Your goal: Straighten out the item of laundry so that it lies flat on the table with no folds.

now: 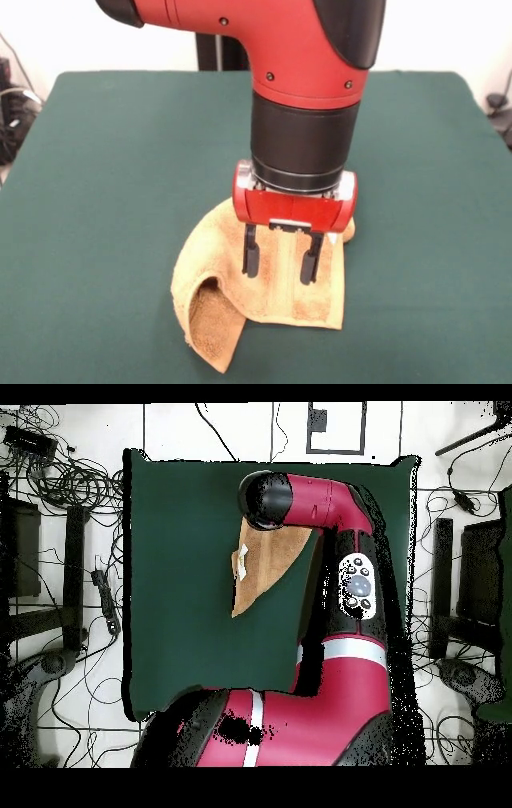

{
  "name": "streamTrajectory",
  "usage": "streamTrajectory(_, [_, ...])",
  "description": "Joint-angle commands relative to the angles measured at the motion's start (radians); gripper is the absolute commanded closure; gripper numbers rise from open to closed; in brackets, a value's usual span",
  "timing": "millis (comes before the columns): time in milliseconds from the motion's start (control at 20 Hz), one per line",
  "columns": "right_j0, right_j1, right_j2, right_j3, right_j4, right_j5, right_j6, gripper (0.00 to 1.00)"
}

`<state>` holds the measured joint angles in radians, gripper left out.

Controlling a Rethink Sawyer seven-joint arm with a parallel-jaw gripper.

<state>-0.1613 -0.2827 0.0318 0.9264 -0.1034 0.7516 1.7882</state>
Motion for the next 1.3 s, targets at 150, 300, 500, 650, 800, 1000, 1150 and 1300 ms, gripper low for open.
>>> streamTrajectory(150, [0.044,0.002,0.085,0.184,0.032,0.077,0.075,0.00])
streamTrajectory(300, [0.052,-0.003,0.080,0.187,0.034,0.079,0.088,0.00])
streamTrajectory(500, [0.050,-0.001,0.080,0.186,0.034,0.076,0.088,0.00])
streamTrajectory(650, [0.049,-0.003,0.081,0.190,0.035,0.073,0.088,0.00])
streamTrajectory(800, [0.050,-0.009,0.082,0.200,0.036,0.070,0.087,0.00])
streamTrajectory(1000, [0.053,-0.019,0.081,0.214,0.039,0.067,0.095,0.00])
streamTrajectory(1150, [0.058,-0.027,0.079,0.229,0.042,0.061,0.108,0.00])
streamTrajectory(1300, [0.057,-0.040,0.080,0.250,0.048,0.067,0.112,0.00])
